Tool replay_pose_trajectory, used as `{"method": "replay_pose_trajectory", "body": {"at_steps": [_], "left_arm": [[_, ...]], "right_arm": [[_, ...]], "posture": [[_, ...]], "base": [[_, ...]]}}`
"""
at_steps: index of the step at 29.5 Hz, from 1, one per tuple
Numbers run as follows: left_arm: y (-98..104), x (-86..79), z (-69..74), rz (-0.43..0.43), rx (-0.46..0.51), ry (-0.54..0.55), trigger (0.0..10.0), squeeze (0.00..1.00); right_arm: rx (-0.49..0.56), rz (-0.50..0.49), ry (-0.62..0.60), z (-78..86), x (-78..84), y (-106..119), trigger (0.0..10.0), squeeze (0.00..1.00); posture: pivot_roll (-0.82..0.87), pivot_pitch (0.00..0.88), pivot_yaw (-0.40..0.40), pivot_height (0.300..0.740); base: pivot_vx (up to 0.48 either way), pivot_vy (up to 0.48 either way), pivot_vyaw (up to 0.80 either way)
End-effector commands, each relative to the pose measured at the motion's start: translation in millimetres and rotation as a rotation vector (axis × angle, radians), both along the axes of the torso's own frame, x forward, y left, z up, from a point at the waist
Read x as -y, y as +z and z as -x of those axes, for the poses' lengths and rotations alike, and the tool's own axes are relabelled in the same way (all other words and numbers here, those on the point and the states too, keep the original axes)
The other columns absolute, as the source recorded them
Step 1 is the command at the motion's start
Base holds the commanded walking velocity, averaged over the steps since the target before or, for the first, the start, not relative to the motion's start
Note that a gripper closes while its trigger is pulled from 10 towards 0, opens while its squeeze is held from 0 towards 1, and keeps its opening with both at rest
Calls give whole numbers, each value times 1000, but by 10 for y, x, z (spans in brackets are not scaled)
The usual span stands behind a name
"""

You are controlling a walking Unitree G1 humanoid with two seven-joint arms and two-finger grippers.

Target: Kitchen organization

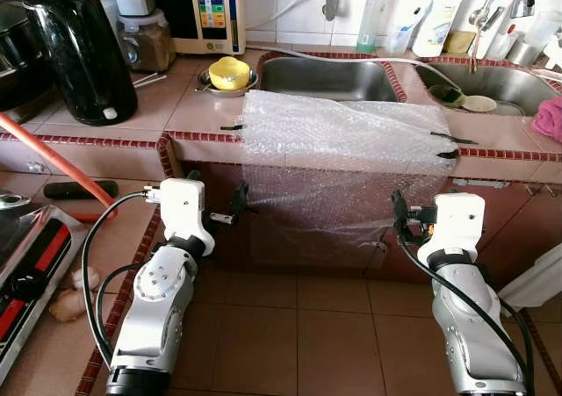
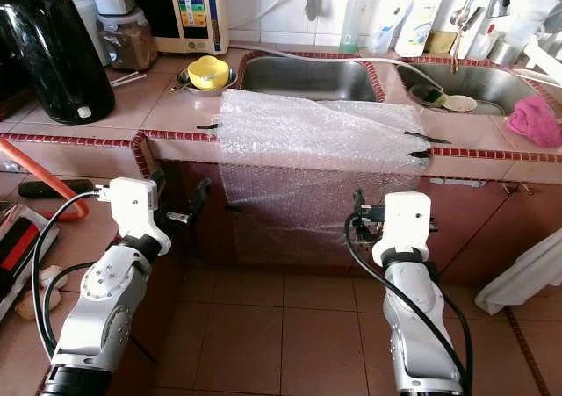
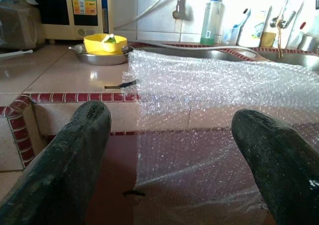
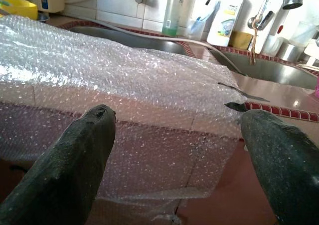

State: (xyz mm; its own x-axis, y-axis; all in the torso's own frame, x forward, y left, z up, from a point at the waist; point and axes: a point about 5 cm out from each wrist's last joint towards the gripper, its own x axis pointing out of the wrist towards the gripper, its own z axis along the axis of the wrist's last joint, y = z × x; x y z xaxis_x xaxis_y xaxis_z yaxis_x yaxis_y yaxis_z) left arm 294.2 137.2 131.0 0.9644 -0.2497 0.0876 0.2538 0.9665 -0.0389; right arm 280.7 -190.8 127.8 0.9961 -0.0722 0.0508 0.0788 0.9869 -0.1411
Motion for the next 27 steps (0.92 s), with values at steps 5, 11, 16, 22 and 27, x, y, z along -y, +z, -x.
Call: {"method": "replay_pose_trajectory", "body": {"at_steps": [5,11,16,22,27], "left_arm": [[35,19,12,4,8,-15,10000,0],[27,39,27,8,10,-22,10000,0],[55,23,-20,-27,23,16,10000,0],[15,34,-16,17,-15,-3,10000,0],[7,24,-17,19,-20,2,10000,0]], "right_arm": [[43,16,15,-22,-14,100,10000,0],[60,34,27,-7,-49,124,10000,0],[77,22,15,-45,-42,168,10000,0],[70,22,8,-60,-20,159,10000,0],[69,25,12,-55,-36,144,10000,0]], "posture": [[-6,0,-7,740],[4,0,-7,740],[6,0,-7,740],[8,0,-7,740],[7,0,-6,740]], "base": [[0,0,0],[0,0,0],[0,0,0],[0,-56,-416],[0,-339,-165]]}}
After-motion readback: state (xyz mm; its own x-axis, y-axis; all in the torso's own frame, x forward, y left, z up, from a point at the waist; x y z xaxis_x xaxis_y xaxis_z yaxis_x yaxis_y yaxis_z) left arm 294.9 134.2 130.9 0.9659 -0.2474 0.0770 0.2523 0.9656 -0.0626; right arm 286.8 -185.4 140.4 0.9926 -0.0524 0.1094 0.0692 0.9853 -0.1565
